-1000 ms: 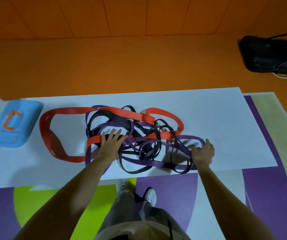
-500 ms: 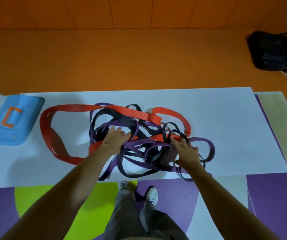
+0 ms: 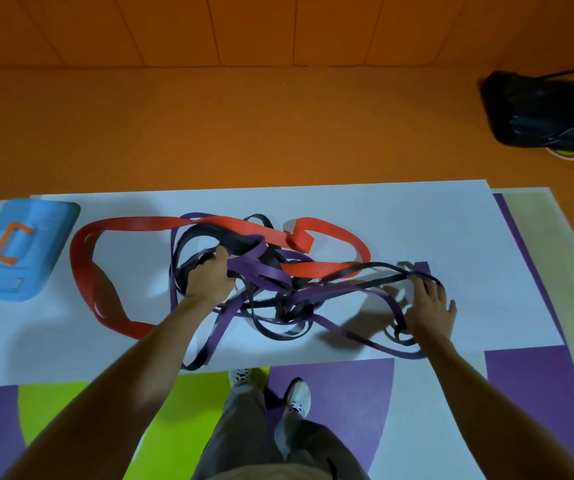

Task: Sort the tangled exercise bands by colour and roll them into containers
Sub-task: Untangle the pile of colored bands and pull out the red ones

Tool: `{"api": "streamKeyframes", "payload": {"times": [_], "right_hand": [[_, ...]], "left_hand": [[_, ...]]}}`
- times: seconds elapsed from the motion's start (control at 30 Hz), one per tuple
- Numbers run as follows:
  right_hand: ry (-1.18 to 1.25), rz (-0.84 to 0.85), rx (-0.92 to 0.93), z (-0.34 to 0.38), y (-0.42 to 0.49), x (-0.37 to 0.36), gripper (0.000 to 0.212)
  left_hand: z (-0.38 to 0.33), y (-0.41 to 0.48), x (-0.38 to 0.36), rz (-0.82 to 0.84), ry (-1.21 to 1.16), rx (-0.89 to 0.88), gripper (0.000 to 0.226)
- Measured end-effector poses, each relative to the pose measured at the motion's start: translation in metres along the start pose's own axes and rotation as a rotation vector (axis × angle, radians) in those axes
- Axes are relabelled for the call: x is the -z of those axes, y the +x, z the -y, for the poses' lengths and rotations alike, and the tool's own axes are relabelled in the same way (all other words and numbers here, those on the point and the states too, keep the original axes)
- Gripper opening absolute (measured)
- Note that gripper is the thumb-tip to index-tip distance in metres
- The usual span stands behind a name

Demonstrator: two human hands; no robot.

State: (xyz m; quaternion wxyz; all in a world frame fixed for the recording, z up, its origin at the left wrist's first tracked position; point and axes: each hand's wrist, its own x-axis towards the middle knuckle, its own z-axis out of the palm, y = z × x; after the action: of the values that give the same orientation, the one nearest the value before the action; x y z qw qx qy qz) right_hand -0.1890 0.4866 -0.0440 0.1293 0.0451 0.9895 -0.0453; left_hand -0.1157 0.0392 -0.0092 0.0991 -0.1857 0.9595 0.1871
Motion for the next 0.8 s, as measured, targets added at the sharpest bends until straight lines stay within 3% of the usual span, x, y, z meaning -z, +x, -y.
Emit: {"api": "streamKeyframes", "payload": {"times": [0.13,0.2,0.27,0.33,0.43,0.53,0.63,0.8], "right_hand": [[0.284,-0.101,-0.247,0.007,0.011,0.007,0.034],[0.207,-0.153,-0.332,0.016,0.014,0.013,0.021],[0.061,-0.233,-0.219,0.028,0.014,0.014,0.016],[0.028,-0.321,0.002,0.046,0.014,0.01,0.011],[0.132,-0.303,0.427,0.088,0.008,0.001,0.025],[0.065,0.052,0.77,0.134,-0.012,-0.011,0.057],[-0.102,0.233,0.733,0.151,-0.03,-0.026,0.095],[-0.225,0.127,0.854,0.126,-0.041,-0.035,0.11]], "left_hand": [[-0.008,-0.012,-0.002,-0.199,-0.16,0.098,0.037],[-0.009,-0.015,-0.008,-0.209,-0.286,0.152,0.044],[-0.008,-0.018,-0.015,-0.08,-0.374,0.176,0.061],[-0.006,-0.021,-0.022,0.127,-0.266,0.117,0.085],[-0.008,-0.027,-0.027,0.288,-0.04,-0.024,0.099],[-0.006,-0.035,-0.024,0.353,0.038,-0.086,0.106],[0.006,-0.038,-0.02,0.372,0.099,-0.099,0.106],[0.025,-0.036,-0.003,0.292,0.208,-0.103,0.067]]}}
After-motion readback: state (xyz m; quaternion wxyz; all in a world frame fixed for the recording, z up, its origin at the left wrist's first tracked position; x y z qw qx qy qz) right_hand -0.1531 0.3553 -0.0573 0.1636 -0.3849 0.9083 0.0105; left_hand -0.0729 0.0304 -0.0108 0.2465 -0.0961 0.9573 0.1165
